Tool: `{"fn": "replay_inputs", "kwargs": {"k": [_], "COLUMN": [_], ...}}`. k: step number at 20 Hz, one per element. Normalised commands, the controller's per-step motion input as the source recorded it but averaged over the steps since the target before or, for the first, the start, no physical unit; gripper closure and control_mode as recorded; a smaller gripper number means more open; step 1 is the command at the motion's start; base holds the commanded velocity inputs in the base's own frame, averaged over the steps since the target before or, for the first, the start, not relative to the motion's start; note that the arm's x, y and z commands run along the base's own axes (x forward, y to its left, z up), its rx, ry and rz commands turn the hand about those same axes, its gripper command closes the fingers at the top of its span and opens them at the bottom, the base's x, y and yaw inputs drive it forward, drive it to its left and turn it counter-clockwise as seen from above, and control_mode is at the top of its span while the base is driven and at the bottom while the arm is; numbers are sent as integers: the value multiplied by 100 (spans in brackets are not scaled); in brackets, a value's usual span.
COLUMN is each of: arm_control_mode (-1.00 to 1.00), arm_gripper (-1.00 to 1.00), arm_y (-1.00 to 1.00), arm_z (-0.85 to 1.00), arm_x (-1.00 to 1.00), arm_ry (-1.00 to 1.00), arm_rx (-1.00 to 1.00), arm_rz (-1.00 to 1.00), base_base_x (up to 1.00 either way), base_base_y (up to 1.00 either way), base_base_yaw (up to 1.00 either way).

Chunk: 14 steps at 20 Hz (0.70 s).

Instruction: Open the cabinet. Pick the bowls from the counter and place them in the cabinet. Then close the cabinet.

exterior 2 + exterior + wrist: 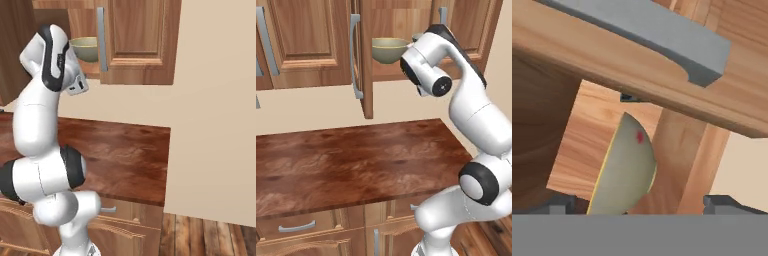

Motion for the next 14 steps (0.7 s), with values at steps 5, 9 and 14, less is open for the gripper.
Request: {"fn": "replay_inputs", "kwargs": {"k": [5,9,14], "arm_control_mode": [-100,-100,-100], "arm_gripper": [-100,-100,-100], "arm_y": [-31,-3,31], "arm_z": [31,33,20], "arm_x": [-58,-58,-60], "arm_ry": [-6,-1,-3], "arm_rx": [2,0,7], "arm_rz": [3,0,0], "base_base_x": [0,0,0], "base_base_y": [0,0,0], "base_base_yaw": [0,0,0]}}
